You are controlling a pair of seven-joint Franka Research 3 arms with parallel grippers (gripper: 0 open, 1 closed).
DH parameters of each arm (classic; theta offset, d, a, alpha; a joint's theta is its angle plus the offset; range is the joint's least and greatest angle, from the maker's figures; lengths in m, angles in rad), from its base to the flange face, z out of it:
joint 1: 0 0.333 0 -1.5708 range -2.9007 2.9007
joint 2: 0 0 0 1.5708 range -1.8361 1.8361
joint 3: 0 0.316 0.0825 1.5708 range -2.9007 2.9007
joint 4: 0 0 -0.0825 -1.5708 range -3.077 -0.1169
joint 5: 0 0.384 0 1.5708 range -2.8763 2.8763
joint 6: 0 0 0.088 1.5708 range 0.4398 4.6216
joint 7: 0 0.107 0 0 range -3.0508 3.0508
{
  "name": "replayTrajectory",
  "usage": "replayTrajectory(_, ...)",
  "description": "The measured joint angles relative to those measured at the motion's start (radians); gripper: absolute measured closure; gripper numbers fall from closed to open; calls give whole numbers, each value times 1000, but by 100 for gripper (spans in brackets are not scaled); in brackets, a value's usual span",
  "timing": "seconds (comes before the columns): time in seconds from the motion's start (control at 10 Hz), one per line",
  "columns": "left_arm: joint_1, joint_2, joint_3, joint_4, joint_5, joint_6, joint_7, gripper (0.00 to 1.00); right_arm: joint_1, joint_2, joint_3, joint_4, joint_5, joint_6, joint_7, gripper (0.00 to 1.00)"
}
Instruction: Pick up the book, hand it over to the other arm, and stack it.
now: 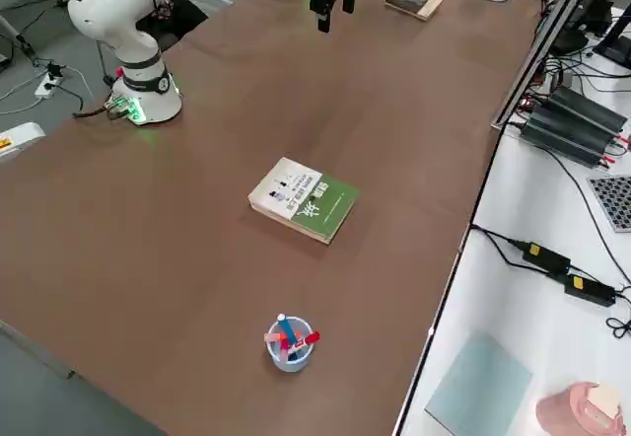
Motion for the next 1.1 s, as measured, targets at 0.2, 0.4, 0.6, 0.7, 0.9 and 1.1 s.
replayTrajectory(0.2,17,0,0,-42,-3,40,30,0,0,0,0,0,0,0,0,0)
replayTrajectory(0.4,37,2,0,-86,-3,132,107,0,0,0,0,0,0,0,0,0)
replayTrajectory(0.6,57,13,0,-122,-3,209,215,0,0,0,0,-1,0,0,0,0)
replayTrajectory(0.7,66,23,0,-129,-3,234,262,0,0,0,0,-1,0,0,0,0)
replayTrajectory(0.9,73,43,0,-135,-3,269,338,0,0,0,0,-1,0,0,0,0)
replayTrajectory(1.1,77,63,0,-140,-3,278,391,0,0,0,0,-1,0,0,0,0)
